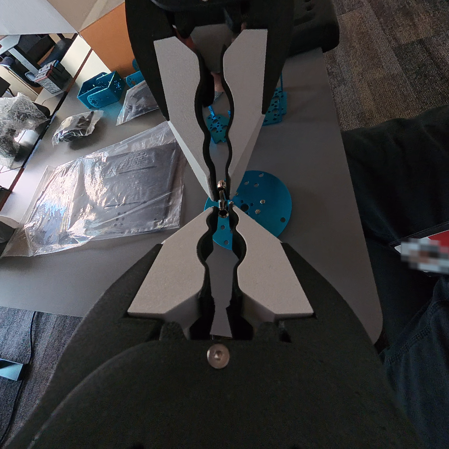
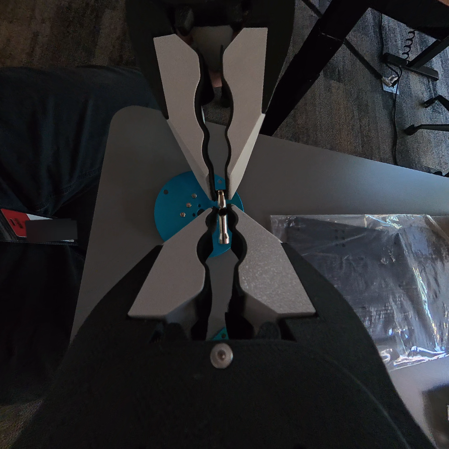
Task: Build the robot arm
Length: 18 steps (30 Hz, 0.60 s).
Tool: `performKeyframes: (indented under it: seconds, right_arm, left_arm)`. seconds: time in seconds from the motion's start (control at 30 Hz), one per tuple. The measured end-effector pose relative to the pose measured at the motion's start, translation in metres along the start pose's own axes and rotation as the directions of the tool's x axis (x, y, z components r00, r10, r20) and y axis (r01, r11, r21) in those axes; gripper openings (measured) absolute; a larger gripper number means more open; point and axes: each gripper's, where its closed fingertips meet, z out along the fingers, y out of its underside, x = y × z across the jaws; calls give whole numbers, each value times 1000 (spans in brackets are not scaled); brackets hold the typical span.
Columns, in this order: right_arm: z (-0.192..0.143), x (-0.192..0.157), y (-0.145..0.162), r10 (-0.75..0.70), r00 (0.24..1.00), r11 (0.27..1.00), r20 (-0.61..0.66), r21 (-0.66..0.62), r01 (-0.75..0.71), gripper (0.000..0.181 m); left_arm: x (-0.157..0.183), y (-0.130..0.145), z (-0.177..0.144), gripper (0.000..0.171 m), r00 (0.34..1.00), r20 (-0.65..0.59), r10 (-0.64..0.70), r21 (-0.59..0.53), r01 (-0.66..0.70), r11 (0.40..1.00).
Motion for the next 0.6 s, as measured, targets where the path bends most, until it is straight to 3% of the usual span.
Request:
performKeyframes:
  seconds: [0.43,0.47,0.57,0.6]
  right_arm:
    - [1,-2,3,37,999,999,27,-36,-36,7]
    - [0,-1,2,40,999,998,16,-40,-39,7]
    - [-10,1,3,58,998,989,37,-135,-52,7]
    - [-12,0,6,87,994,977,70,-200,-71,7]
  left_arm:
    - [2,-1,0,7,1000,0,-6,26,6,1000]
    - [0,-2,-2,12,1000,8,-8,33,8,999]
    - [-1,0,-10,67,996,1,-92,43,92,995]
    - [2,0,-12,72,992,-24,-121,60,122,991]
